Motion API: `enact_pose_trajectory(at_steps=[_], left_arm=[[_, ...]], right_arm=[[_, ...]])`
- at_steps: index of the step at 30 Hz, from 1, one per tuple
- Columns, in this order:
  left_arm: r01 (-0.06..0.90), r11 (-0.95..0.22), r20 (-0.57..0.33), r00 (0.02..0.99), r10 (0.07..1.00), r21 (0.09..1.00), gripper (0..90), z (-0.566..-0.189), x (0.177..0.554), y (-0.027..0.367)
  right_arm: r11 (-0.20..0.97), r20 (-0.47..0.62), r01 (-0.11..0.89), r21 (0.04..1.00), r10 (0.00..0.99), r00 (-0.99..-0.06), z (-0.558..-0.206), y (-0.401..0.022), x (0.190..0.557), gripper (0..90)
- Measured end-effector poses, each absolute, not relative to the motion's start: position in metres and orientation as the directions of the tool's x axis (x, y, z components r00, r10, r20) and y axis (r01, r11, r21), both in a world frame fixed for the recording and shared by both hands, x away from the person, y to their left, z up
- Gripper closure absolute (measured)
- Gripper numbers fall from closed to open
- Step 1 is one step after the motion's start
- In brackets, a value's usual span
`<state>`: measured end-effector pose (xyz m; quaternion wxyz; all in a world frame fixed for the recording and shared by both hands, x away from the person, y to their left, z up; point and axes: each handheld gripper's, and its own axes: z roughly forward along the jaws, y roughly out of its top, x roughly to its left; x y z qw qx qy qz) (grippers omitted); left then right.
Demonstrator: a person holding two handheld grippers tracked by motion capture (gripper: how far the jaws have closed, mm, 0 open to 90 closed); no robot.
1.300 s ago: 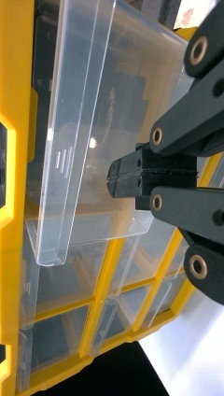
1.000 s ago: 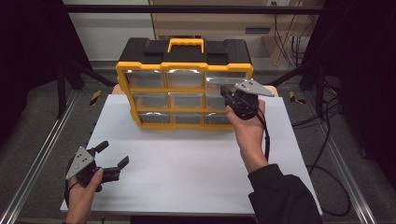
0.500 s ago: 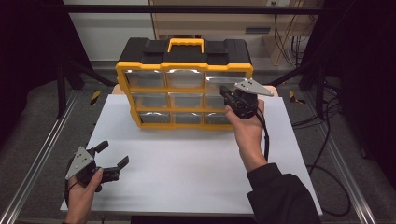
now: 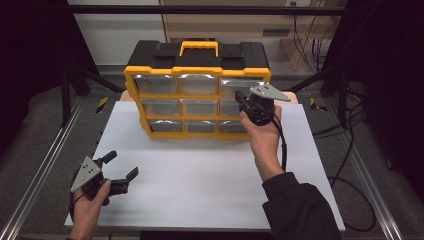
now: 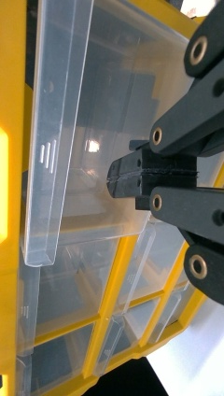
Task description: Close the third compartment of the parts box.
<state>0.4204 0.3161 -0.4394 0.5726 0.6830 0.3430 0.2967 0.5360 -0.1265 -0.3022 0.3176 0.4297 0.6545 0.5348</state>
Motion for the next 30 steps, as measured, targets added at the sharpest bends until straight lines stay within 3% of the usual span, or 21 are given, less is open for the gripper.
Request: enact_pose_trajectory(at_steps=[30], left_arm=[[0.128,-0.111,0.014,0.592,0.806,0.986,1.3,-0.4392,0.4204,0.3157]], right_arm=[[0.042,0.056,0.227,0.973,0.91,-0.411,-0.302,-0.127,0.5431,90.0]])
